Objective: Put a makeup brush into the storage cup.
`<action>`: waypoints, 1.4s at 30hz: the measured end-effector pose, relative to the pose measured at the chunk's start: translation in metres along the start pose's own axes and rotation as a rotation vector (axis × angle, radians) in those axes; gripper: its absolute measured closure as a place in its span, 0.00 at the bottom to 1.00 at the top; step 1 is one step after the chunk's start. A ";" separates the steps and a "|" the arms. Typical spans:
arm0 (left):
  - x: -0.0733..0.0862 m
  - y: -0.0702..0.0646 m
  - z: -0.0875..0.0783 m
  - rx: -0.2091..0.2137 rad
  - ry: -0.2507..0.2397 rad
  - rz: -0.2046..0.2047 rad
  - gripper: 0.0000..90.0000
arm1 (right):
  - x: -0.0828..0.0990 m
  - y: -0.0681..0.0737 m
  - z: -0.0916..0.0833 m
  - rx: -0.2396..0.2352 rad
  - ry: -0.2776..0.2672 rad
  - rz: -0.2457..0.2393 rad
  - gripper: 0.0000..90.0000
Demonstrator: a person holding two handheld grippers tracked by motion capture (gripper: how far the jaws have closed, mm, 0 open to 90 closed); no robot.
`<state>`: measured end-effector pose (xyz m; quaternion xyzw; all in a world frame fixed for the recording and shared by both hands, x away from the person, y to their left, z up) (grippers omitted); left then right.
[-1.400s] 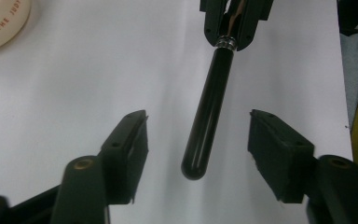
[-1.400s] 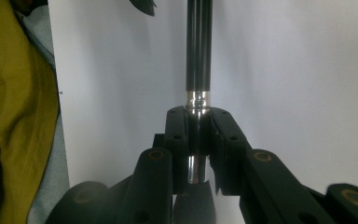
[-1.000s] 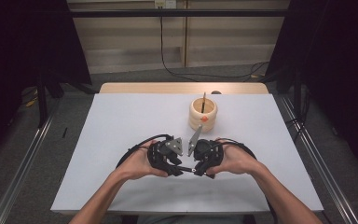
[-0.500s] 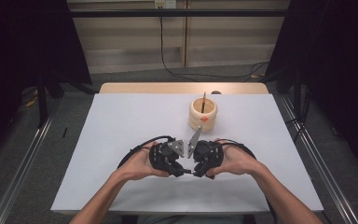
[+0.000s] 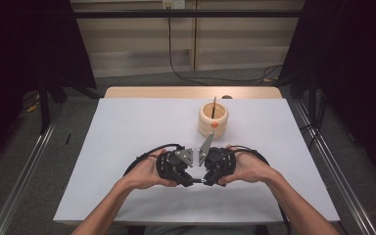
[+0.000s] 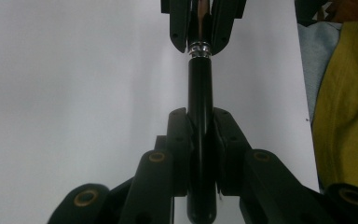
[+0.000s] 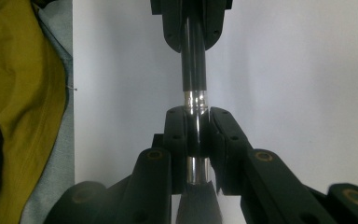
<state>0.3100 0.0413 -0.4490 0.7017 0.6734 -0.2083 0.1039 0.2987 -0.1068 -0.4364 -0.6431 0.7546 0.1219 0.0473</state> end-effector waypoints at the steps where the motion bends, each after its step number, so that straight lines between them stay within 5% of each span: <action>1: 0.000 0.000 0.000 0.002 -0.003 -0.002 0.88 | 0.000 0.000 0.000 -0.001 -0.008 -0.014 0.86; 16: 0.002 -0.001 -0.003 -0.003 -0.020 -0.003 0.88 | 0.002 -0.002 -0.003 -0.014 -0.050 0.003 0.84; 25: 0.010 0.005 -0.006 0.000 -0.046 -0.042 0.88 | 0.003 -0.004 -0.006 -0.023 -0.123 0.027 0.63; 42: 0.007 0.001 -0.011 -0.014 -0.110 -0.091 0.88 | 0.010 -0.006 -0.013 -0.012 -0.286 0.138 0.41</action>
Point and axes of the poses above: each handheld gripper's, and its own axes: z roughly forward along the jaws, x roughly out of its underside, y roughly to its left, the point moved 3 cm from there along z, roughly forward along the jaws, and after that the axes turned 7 degrees about y, right-handed, at the moved point
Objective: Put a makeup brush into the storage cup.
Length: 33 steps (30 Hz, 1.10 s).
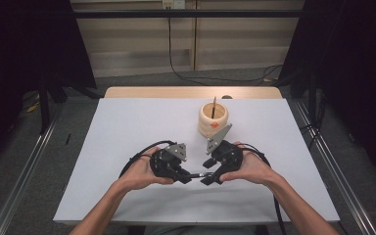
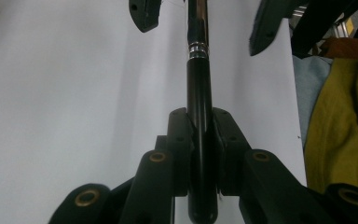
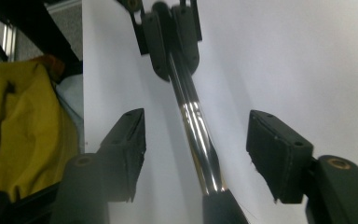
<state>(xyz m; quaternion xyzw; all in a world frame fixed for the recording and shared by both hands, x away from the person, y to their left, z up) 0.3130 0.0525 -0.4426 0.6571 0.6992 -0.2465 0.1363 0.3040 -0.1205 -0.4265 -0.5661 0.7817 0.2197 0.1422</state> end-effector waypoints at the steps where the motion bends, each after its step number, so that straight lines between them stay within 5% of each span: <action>1: -0.001 -0.001 0.002 0.011 -0.006 -0.001 0.88 | 0.000 0.000 -0.001 0.009 -0.014 0.004 0.40; 11: 0.008 -0.004 -0.005 0.002 -0.062 -0.051 0.88 | 0.008 -0.002 -0.012 0.036 -0.156 0.061 0.31; 27: 0.024 -0.001 -0.012 -0.054 -0.140 -0.105 0.88 | 0.012 0.001 -0.031 0.081 -0.357 0.073 0.22; 33: 0.032 -0.001 -0.017 -0.070 -0.152 -0.128 0.88 | 0.014 0.000 -0.032 0.106 -0.392 0.077 0.19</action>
Point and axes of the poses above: each handheld gripper's, and its own axes: z roughly forward along the jaws, x roughly out of its underside, y roughly to its left, the point moved 3 cm from there along z, roughly forward along the jaws, and after that the axes turned 7 degrees about y, right-handed, at the moved point
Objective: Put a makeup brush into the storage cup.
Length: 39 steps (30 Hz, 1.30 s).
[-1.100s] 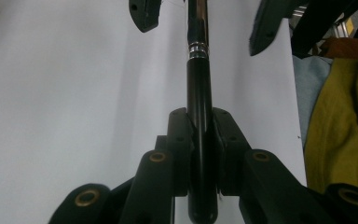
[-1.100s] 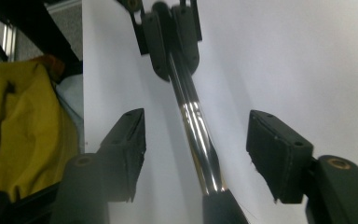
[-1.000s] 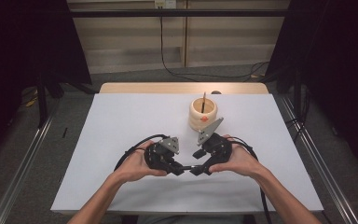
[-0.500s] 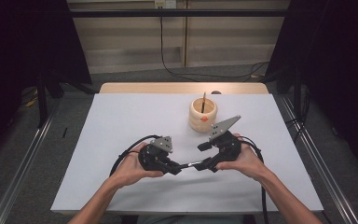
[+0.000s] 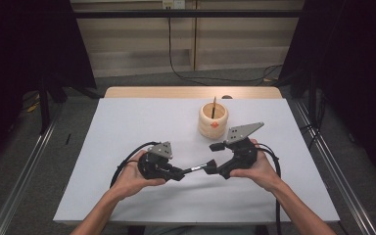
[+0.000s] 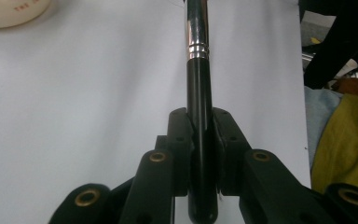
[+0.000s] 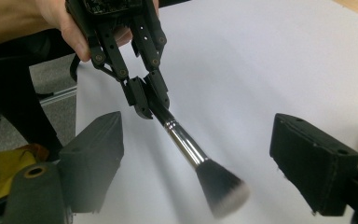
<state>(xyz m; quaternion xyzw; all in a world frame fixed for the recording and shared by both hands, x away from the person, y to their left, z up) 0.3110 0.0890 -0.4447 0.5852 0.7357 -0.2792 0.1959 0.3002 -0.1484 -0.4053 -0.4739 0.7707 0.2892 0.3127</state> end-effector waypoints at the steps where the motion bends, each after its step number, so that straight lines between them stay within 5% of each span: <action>1: 0.001 0.000 -0.001 -0.006 -0.003 -0.003 0.88 | 0.000 0.000 -0.001 0.012 -0.002 0.001 0.19; 13: 0.010 -0.003 -0.014 -0.053 -0.086 -0.045 0.88 | 0.006 -0.003 -0.023 0.077 -0.100 0.029 0.06; 23: 0.015 -0.005 -0.020 -0.060 -0.163 -0.061 0.88 | 0.018 -0.005 -0.036 0.108 -0.177 0.059 0.09; 39: 0.018 -0.007 -0.025 -0.076 -0.307 -0.072 0.88 | 0.023 -0.001 -0.040 0.106 -0.211 0.074 0.11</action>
Point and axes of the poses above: each handheld gripper's, and its own axes: z roughly forward along the jaws, x roughly out of its underside, y roughly to its left, the point moved 3 cm from there along z, roughly forward along the jaws, and after that the axes turned 7 degrees about y, right-handed, at the moved point
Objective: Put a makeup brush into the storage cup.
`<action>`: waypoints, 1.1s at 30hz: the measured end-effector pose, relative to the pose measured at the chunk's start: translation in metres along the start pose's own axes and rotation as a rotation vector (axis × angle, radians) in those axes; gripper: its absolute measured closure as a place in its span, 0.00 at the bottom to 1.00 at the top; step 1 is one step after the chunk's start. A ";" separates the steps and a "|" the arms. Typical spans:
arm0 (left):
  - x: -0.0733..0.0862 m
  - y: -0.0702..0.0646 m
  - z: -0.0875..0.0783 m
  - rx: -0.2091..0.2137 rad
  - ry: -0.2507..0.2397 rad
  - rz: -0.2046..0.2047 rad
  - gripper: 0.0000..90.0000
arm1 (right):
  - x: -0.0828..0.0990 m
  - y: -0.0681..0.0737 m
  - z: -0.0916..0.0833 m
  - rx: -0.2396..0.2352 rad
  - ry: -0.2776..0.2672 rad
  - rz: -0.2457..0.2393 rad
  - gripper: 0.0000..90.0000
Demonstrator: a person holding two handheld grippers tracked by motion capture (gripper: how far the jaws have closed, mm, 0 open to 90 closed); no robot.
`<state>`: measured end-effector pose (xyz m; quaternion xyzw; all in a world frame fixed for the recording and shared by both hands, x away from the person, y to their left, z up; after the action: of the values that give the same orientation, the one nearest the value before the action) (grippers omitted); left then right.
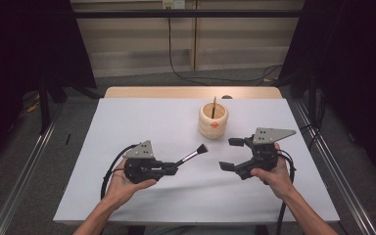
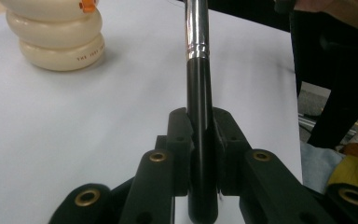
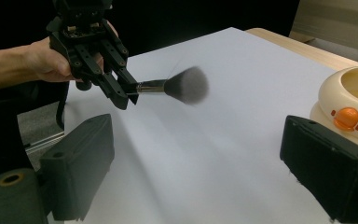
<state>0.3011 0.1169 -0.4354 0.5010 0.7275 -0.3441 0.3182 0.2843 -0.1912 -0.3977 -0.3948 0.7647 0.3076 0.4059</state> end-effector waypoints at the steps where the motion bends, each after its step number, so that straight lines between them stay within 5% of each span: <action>1: 0.000 0.000 0.000 0.003 -0.011 -0.005 0.88 | 0.000 0.000 0.000 -0.001 -0.006 0.007 0.11; 16: -0.007 -0.001 -0.005 -0.044 -0.146 -0.013 0.88 | -0.002 0.000 0.001 -0.013 -0.037 0.020 0.09; 33: -0.014 -0.007 -0.001 -0.014 -0.252 0.009 0.88 | -0.004 0.002 0.005 0.008 -0.051 -0.006 0.13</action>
<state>0.2983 0.1088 -0.4220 0.4548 0.6821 -0.3977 0.4120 0.2864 -0.1847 -0.3967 -0.3876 0.7542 0.3134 0.4275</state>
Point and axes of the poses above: each handheld gripper's, and its own axes: z roughly forward along the jaws, x roughly out of its underside, y roughly to its left, the point moved 3 cm from there along z, roughly forward along the jaws, and after that the axes turned 7 degrees about y, right-handed, at the moved point
